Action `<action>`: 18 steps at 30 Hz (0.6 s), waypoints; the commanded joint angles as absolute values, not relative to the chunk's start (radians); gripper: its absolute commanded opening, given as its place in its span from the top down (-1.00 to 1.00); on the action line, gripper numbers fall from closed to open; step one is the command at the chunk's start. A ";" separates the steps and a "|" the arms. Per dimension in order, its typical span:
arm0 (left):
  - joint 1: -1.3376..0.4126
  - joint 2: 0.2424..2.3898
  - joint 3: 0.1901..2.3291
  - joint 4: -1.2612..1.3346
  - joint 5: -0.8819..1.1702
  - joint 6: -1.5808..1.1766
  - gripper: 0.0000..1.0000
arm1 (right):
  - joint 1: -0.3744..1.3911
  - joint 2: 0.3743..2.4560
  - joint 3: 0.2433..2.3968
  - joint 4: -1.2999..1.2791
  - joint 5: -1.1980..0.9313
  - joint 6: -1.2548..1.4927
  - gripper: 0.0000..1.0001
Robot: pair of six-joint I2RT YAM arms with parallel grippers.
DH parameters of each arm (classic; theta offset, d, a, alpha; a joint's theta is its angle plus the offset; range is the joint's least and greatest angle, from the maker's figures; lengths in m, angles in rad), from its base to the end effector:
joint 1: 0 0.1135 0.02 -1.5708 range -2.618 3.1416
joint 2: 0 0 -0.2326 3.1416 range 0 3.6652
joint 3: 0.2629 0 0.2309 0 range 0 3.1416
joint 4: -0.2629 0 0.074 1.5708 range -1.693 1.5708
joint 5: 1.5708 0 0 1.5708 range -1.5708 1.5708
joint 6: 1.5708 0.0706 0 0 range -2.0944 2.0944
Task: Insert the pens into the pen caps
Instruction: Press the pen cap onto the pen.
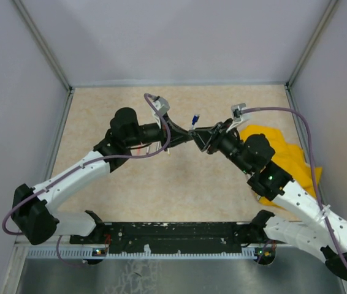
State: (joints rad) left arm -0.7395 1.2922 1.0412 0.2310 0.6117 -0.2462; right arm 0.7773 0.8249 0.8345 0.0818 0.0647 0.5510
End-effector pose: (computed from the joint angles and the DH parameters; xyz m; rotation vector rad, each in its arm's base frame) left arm 0.2081 -0.2447 0.3372 0.9018 1.4815 -1.2293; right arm 0.1660 0.1569 0.3597 -0.1216 1.5614 1.0173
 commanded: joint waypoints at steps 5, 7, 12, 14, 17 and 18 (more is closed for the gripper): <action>-0.727 1.242 1.011 0.311 0.565 -0.235 1.00 | 0.787 0.687 0.794 0.145 0.060 0.405 0.15; -0.727 1.233 0.992 0.305 0.542 -0.242 1.00 | 0.787 0.639 0.744 0.156 0.113 0.400 0.15; -0.727 1.231 0.962 0.251 0.451 -0.261 0.96 | 0.787 0.565 0.664 0.000 0.232 0.409 0.14; -0.727 1.252 0.973 0.201 0.401 -0.269 0.95 | 0.788 0.546 0.629 -0.060 0.291 0.435 0.14; -0.727 1.301 1.005 0.115 0.340 -0.284 1.00 | 0.787 0.531 0.580 -0.130 0.354 0.470 0.14; -0.727 1.319 1.014 0.094 0.320 -0.293 1.00 | 0.787 0.530 0.568 -0.144 0.363 0.479 0.14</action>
